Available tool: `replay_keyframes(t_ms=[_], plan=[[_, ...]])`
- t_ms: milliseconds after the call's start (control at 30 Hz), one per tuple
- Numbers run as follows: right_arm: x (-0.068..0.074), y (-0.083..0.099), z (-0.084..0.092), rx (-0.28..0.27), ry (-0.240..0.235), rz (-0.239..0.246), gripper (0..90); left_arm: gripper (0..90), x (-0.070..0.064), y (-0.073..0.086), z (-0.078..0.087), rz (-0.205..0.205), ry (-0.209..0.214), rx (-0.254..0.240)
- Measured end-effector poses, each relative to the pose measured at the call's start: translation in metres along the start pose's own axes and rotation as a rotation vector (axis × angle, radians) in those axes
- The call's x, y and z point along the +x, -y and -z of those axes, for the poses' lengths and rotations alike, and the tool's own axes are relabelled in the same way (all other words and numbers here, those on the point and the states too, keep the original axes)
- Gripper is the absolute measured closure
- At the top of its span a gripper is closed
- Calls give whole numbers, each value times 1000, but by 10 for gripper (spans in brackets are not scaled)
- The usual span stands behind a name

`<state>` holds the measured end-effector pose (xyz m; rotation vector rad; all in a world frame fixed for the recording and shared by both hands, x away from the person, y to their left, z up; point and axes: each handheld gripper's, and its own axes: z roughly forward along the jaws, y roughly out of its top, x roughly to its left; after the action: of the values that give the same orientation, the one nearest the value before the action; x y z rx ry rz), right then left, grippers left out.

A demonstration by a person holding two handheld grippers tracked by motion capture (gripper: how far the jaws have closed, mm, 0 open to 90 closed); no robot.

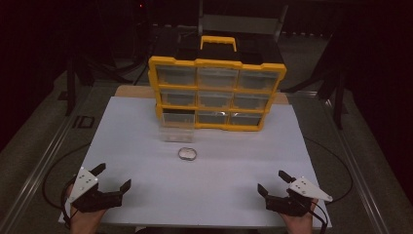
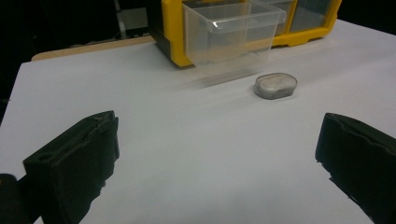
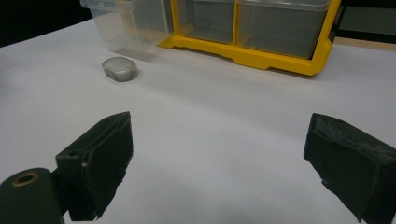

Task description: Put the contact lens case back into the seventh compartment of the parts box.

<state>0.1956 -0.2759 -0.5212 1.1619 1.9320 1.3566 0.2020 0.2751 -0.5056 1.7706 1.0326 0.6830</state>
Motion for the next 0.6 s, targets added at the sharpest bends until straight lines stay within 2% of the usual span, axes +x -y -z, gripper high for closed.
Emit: replay_keyframes(t_ms=[367,600], plan=[[6,3,-9,36,-3,35,82,7,-1,4,-6,7,2,12],[5,3,-9,36,-1,29,82,8,-1,5,-8,6,16,15]])
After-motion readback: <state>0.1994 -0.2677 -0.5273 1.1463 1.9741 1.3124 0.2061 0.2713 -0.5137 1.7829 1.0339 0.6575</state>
